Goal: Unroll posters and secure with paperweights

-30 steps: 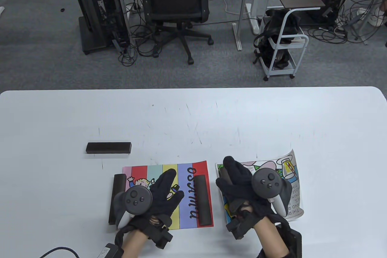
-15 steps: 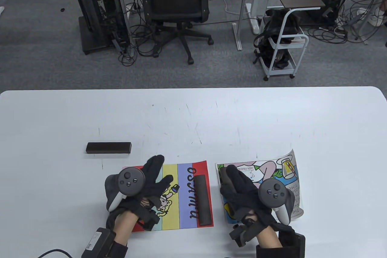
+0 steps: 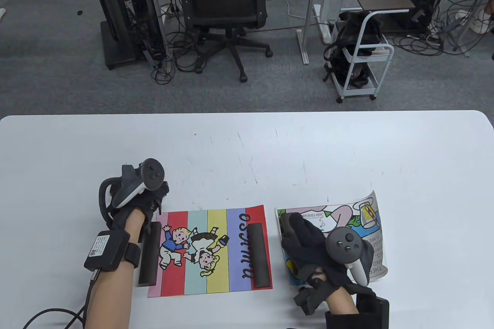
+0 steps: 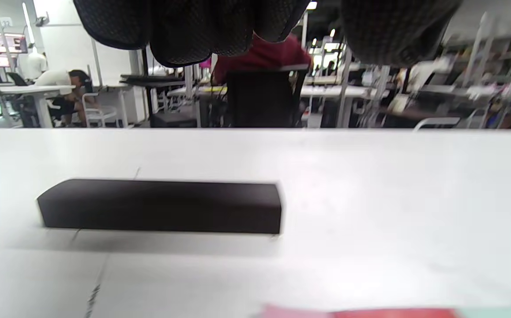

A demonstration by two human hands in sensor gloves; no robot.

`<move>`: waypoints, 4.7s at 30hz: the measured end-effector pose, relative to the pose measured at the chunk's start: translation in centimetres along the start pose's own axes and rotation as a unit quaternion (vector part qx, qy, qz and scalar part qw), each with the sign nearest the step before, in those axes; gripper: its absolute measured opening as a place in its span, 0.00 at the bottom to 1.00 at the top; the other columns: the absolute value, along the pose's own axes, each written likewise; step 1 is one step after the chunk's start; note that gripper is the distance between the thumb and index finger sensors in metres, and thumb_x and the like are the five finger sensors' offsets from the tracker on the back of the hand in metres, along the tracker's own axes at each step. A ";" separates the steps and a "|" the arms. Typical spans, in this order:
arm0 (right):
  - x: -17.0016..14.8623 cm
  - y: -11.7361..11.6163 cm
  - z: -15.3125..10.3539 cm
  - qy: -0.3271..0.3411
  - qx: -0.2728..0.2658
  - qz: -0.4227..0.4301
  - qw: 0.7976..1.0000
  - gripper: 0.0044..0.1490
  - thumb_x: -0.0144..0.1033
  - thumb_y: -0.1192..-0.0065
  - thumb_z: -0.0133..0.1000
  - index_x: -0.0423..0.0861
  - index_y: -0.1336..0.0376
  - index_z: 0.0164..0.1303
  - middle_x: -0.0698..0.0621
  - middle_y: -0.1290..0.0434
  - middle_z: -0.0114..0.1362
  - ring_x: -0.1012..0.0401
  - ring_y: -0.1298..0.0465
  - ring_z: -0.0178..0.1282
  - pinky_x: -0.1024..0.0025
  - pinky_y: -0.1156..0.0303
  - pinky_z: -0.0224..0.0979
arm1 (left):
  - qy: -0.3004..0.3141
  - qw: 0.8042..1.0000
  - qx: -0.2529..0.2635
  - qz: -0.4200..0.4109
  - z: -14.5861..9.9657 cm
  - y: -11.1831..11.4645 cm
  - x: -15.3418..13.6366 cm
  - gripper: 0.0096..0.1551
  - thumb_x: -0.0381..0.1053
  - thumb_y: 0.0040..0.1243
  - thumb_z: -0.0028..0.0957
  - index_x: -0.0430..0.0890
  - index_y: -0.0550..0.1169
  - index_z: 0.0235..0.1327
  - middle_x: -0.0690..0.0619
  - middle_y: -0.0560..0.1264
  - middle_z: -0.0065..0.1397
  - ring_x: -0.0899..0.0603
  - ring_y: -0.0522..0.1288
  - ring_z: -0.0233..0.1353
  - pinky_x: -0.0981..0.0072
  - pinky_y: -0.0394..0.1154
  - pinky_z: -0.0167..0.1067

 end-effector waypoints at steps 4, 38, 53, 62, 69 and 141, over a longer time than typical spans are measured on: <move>0.0 0.0 0.0 -0.003 0.001 -0.001 1.000 0.47 0.60 0.41 0.51 0.48 0.50 0.75 0.42 0.44 0.80 0.38 0.45 0.77 0.43 0.43 0.75 | -0.018 0.997 -0.060 0.049 2.8 2.5 -1.0 0.42 0.55 0.66 0.44 0.55 0.63 0.73 0.50 0.62 0.81 0.37 0.65 0.79 0.42 0.66 0.71; 4.7 1.2 0.3 0.055 -0.062 -0.128 0.988 0.55 0.60 0.39 0.50 0.43 0.58 0.76 0.38 0.51 0.82 0.36 0.49 0.78 0.42 0.46 0.76 | 0.120 0.979 0.094 -0.135 -4.3 -2.4 1.5 0.41 0.50 0.71 0.33 0.61 0.69 0.65 0.59 0.70 0.72 0.45 0.74 0.74 0.49 0.72 0.69; 13.9 -2.7 -1.5 0.221 -0.076 -0.240 0.942 0.58 0.62 0.38 0.49 0.43 0.60 0.77 0.39 0.53 0.83 0.37 0.50 0.79 0.42 0.46 0.77 | 0.271 0.818 -0.017 -0.507 -13.6 -2.9 9.0 0.41 0.50 0.70 0.38 0.55 0.67 0.67 0.52 0.69 0.73 0.41 0.75 0.73 0.51 0.75 0.66; 15.5 -6.5 -2.4 0.277 -0.080 -0.324 0.901 0.60 0.63 0.37 0.49 0.41 0.60 0.76 0.39 0.49 0.81 0.41 0.40 0.74 0.46 0.39 0.74 | 0.281 0.749 -0.077 -0.595 -16.4 -0.6 10.9 0.41 0.51 0.70 0.39 0.53 0.65 0.68 0.52 0.68 0.73 0.42 0.76 0.73 0.53 0.76 0.65; 15.6 -6.5 -3.0 0.301 -0.128 -0.340 0.882 0.51 0.63 0.39 0.54 0.37 0.49 0.72 0.37 0.31 0.66 0.51 0.24 0.52 0.55 0.26 0.57 | 0.276 0.729 -0.102 -0.618 -16.8 1.0 11.6 0.41 0.53 0.68 0.43 0.52 0.62 0.70 0.51 0.66 0.74 0.42 0.74 0.74 0.54 0.75 0.67; -3.6 12.2 1.1 -0.241 -0.199 -0.163 0.936 0.47 0.58 0.41 0.50 0.49 0.50 0.76 0.39 0.47 0.82 0.36 0.45 0.78 0.40 0.45 0.76 | 0.214 0.931 0.065 -0.290 -16.7 5.5 9.5 0.48 0.66 0.55 0.46 0.47 0.57 0.77 0.42 0.55 0.81 0.29 0.60 0.79 0.37 0.64 0.69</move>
Point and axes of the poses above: the tracker on the back of each hand, its own x axis roughly to the thumb side, its own z axis roughly from the wrist to the fingertips, y = z × x, the point moved 1 cm from there along z, roughly from the wrist to the fingertips
